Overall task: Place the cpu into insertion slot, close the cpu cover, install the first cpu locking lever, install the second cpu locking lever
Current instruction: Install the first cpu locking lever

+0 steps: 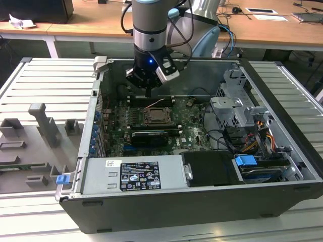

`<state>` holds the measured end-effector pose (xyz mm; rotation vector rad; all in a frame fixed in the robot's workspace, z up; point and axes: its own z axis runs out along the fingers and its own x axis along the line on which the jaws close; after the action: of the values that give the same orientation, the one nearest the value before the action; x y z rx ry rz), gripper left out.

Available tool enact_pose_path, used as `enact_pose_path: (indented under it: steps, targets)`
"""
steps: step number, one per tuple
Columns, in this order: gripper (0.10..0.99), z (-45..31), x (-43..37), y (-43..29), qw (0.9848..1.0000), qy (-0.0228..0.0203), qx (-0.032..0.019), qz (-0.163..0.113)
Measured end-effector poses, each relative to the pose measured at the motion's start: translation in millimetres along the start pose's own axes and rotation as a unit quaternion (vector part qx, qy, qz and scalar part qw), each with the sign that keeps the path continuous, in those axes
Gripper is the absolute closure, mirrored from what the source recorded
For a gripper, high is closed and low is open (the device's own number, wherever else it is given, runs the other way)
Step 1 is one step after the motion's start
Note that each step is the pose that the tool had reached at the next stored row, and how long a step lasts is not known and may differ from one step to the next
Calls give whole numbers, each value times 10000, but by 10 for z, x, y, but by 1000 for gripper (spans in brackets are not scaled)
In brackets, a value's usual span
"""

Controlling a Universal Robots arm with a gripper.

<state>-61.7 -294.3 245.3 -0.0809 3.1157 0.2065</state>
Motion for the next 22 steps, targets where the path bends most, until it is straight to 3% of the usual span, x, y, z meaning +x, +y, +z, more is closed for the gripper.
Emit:
enact_pose_path:
  steps: [13,18,22]
  targets:
    - [980,30,-60,-7,10000,-1,-2,0]
    - [980,58,-89,-12,9999,-7,-111,2]
    - [980,86,-121,-17,9999,-6,-109,2]
